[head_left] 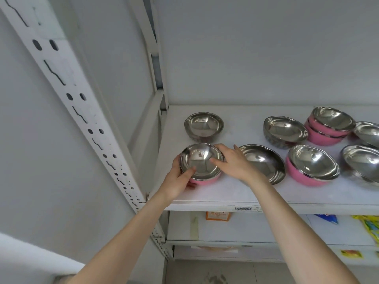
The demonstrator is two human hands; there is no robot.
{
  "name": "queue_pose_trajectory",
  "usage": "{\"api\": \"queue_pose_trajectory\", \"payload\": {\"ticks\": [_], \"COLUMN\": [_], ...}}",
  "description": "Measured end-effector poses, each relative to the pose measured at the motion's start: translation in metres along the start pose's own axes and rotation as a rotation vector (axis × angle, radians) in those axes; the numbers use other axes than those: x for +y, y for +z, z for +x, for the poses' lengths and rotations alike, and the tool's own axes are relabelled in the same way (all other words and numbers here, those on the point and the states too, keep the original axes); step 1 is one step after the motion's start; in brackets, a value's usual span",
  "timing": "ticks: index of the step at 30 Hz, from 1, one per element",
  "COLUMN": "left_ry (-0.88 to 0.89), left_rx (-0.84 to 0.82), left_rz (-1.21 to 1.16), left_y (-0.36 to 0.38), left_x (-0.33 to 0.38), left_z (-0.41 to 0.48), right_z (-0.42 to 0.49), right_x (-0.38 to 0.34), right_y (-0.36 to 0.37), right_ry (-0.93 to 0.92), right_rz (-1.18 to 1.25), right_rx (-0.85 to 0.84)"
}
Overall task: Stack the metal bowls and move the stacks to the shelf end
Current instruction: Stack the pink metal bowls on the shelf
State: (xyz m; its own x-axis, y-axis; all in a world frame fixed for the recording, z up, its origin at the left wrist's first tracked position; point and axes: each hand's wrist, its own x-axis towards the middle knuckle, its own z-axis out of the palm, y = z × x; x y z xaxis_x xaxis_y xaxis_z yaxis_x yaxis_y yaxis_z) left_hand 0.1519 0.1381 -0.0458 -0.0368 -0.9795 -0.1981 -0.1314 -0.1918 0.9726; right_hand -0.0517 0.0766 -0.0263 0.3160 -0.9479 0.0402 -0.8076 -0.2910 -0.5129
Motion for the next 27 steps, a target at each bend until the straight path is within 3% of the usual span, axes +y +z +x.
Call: {"api": "queue_pose_trajectory", "payload": {"ticks": [13, 27], "left_ry": [0.101, 0.138], "left_rx": [-0.058, -0.053], "left_rz": [-0.108, -0.198], "left_y": [0.017, 0.142], "left_x": [0.047, 0.095], "left_z": [-0.019, -0.030], "right_z": [-0.031, -0.082], "right_x": [-0.006, 0.075], "right_y": [-0.043, -0.140], "right_ry": [0.016, 0.016], "right_rz": [0.687, 0.780], "right_rx": [0.086, 0.058]}}
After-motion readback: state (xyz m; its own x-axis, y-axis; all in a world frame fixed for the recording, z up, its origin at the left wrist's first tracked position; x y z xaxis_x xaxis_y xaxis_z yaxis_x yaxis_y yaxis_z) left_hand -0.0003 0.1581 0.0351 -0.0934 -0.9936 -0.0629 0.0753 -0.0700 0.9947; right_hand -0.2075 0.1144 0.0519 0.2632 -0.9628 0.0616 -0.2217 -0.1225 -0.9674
